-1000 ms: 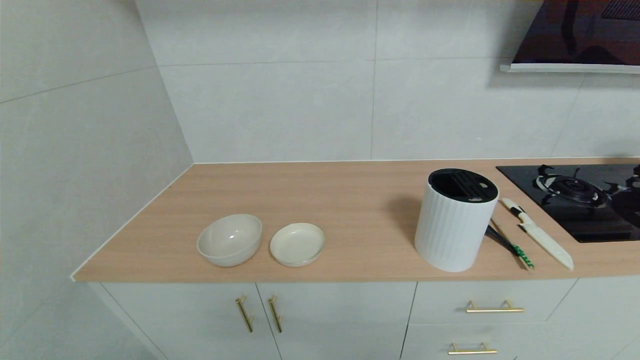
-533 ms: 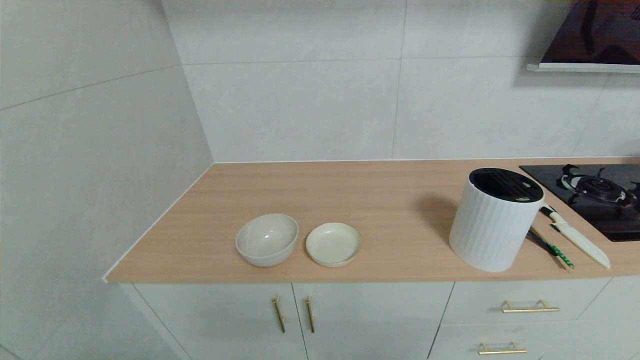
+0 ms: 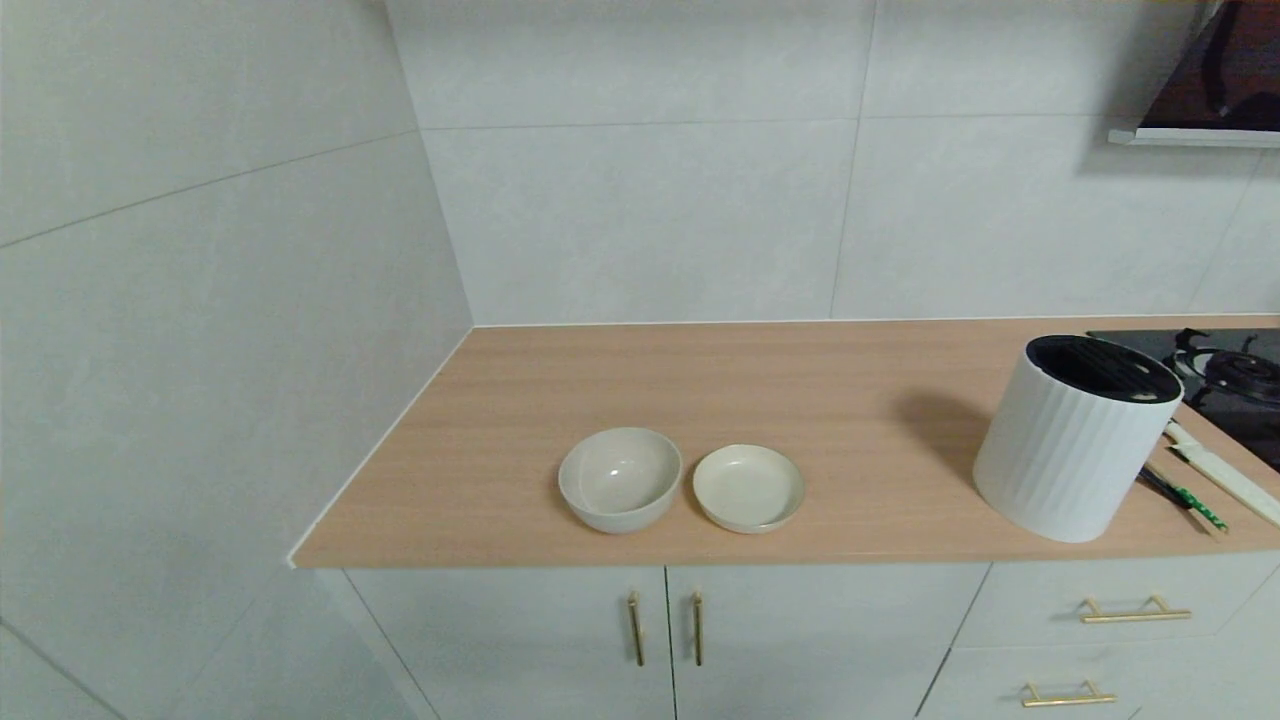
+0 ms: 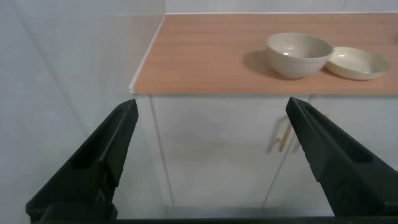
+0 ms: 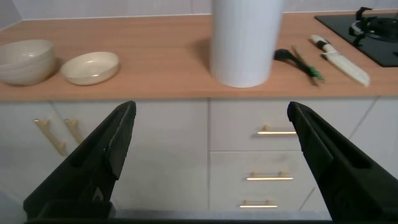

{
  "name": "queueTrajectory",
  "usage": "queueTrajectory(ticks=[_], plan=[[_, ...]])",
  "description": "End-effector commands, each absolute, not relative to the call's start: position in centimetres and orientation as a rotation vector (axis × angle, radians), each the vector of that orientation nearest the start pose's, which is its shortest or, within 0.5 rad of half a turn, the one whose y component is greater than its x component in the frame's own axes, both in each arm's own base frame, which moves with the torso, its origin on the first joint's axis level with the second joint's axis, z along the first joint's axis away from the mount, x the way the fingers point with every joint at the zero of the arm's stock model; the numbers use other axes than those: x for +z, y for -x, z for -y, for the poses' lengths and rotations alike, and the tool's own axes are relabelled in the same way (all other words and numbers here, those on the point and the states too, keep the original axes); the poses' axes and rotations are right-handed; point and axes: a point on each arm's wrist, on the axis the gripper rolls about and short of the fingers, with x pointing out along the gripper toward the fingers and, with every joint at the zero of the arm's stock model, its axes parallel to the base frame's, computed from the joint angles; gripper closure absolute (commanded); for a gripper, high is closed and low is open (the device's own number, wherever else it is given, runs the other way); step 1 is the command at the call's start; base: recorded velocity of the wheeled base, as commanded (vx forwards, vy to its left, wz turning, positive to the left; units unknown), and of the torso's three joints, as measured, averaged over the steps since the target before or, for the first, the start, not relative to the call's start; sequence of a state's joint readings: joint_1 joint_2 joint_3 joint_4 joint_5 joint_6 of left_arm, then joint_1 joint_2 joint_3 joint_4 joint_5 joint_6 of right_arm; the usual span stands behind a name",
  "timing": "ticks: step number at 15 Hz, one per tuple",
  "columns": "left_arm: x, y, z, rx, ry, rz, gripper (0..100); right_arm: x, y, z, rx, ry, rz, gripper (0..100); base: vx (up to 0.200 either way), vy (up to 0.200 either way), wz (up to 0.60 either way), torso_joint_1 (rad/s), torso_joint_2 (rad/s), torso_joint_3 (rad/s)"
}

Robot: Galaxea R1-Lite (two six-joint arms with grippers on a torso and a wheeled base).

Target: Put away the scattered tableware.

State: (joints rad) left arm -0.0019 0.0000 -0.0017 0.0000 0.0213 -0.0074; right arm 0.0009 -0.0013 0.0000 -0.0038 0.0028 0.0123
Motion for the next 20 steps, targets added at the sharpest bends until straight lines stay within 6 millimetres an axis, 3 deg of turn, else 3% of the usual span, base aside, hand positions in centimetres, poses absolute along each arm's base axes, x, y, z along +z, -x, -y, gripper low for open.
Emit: queueTrajectory(ticks=[1, 15, 20], plan=[[7.59, 2.29, -0.05, 0.02, 0.008, 0.002, 0, 7.6, 2.28, 0.0, 0.005, -0.012, 0.005, 0, 0.0, 0.0, 0.0, 0.0, 0.0, 0.0], [7.59, 2.29, -0.05, 0.02, 0.008, 0.002, 0, 7.6, 2.28, 0.0, 0.005, -0.012, 0.005, 0, 0.0, 0.0, 0.0, 0.0, 0.0, 0.0], [7.59, 2.29, -0.05, 0.02, 0.008, 0.002, 0, 7.6, 2.28, 0.0, 0.005, -0.012, 0.005, 0, 0.0, 0.0, 0.0, -0.194, 0.43, 0.232]])
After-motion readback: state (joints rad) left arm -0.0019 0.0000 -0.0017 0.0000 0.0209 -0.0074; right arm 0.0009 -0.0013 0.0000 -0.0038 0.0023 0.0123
